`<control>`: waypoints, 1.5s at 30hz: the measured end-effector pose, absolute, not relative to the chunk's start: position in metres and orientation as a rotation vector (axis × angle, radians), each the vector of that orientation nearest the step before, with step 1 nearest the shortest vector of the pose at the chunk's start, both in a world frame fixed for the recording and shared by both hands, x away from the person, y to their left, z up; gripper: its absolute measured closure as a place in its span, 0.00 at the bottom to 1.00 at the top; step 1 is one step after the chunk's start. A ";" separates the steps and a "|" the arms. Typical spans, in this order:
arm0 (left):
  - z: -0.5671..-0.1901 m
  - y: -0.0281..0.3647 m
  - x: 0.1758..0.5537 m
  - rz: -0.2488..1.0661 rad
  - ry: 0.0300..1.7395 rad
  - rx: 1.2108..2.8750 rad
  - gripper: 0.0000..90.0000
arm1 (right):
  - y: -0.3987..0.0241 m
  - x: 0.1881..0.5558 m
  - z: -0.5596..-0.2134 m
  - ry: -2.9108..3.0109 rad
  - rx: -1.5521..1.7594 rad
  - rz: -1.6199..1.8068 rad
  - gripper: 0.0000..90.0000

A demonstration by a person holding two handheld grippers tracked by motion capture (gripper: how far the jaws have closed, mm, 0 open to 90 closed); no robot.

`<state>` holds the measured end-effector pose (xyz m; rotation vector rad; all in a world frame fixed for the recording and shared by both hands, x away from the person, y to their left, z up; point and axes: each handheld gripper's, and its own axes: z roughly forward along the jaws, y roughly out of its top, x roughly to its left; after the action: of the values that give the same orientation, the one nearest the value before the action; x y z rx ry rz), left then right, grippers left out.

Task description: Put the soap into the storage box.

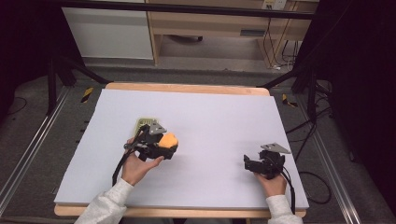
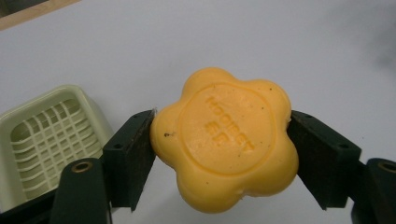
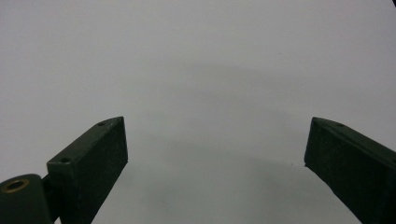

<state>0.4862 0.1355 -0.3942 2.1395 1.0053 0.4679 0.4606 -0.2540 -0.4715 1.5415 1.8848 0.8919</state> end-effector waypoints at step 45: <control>-0.410 0.192 0.547 0.536 1.242 2.086 0.29 | -0.252 0.462 -0.471 1.879 1.524 0.892 0.07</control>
<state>0.5471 0.1916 -0.4103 2.0857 1.2417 0.5363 0.4620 -0.2518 -0.4708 1.5236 1.8794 0.8918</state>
